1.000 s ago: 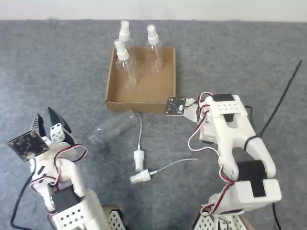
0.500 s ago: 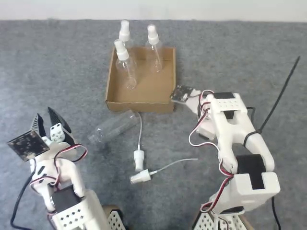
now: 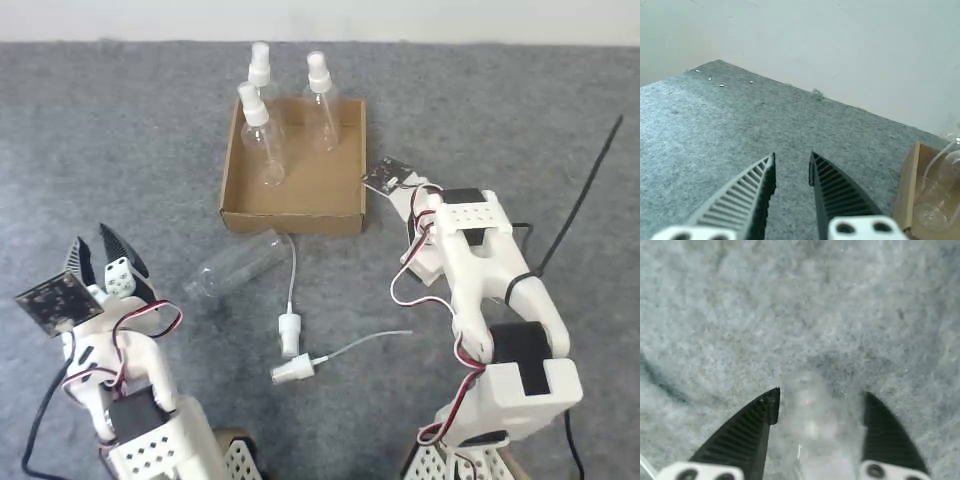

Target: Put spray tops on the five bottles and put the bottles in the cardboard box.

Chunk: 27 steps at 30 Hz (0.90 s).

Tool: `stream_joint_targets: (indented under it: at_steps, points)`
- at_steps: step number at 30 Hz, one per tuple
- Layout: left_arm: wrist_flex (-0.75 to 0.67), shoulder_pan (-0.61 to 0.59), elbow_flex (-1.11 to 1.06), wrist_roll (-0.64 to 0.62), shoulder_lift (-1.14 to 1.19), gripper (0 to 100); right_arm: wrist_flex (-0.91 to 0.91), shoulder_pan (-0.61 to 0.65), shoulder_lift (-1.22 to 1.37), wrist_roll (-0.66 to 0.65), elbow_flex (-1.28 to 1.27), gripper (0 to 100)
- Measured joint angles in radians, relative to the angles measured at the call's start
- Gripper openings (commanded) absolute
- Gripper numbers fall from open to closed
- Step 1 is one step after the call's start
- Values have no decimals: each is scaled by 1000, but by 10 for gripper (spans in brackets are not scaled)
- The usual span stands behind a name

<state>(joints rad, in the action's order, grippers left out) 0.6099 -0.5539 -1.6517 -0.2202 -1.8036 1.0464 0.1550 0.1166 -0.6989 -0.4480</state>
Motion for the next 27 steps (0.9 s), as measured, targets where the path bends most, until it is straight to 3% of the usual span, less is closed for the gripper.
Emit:
stream_joint_targets:
  at_steps: [12, 27]
  points:
    - [0, 0, 0, 0, 0, 106, 98, 20, 0, -244, 0, 336]
    - [0, 0, 0, 0, 0, 106, 98, -41, 0, -325, 0, 335]
